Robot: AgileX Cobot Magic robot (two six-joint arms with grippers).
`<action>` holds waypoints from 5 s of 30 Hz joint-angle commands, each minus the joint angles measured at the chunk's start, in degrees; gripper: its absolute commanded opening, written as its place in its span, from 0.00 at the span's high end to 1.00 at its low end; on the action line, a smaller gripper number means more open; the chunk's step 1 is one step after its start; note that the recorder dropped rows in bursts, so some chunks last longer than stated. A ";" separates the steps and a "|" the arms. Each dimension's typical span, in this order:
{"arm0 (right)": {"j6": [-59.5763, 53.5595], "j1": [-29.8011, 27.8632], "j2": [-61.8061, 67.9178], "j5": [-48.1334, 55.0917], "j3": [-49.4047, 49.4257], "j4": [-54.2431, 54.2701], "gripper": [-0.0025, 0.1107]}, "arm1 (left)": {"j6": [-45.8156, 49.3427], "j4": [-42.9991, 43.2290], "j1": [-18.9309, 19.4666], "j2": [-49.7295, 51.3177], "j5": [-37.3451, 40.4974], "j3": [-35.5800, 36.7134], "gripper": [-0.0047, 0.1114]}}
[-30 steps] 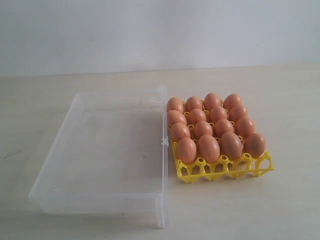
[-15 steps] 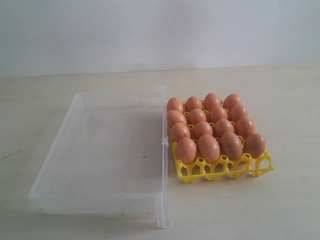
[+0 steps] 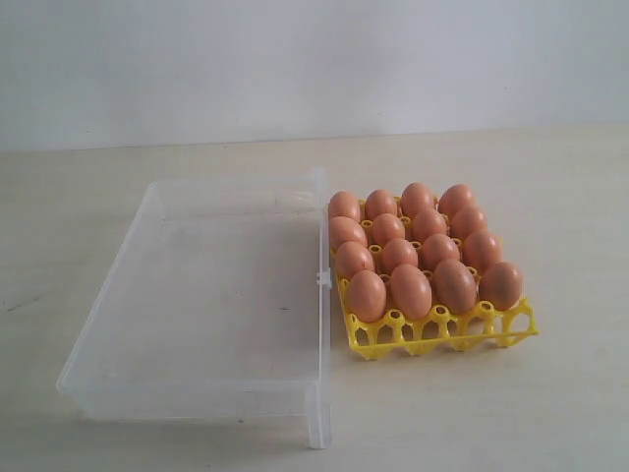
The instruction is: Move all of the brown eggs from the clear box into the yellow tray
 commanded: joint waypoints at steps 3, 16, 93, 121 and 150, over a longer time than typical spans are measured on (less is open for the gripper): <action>0.15 -4.16 -5.95 13.09 0.82 -13.59 0.92 | -0.31 0.00 -0.11 -0.35 -0.45 -0.23 0.96; 0.15 -15.89 -23.62 24.51 1.09 -20.08 0.92 | -0.32 0.00 -0.11 -0.35 -0.45 -0.23 0.96; 3.78 -16.86 -24.80 28.50 1.09 -17.22 0.92 | -0.33 0.00 -0.11 -0.35 -0.45 -0.23 0.96; 3.78 -16.86 -24.80 28.50 1.09 -17.21 0.92 | -0.33 0.00 -0.11 -0.35 -0.45 -0.23 0.96; 3.78 -16.86 -24.80 28.50 1.09 -17.21 0.92 | -0.33 0.00 -0.11 -0.35 -0.45 -0.23 0.96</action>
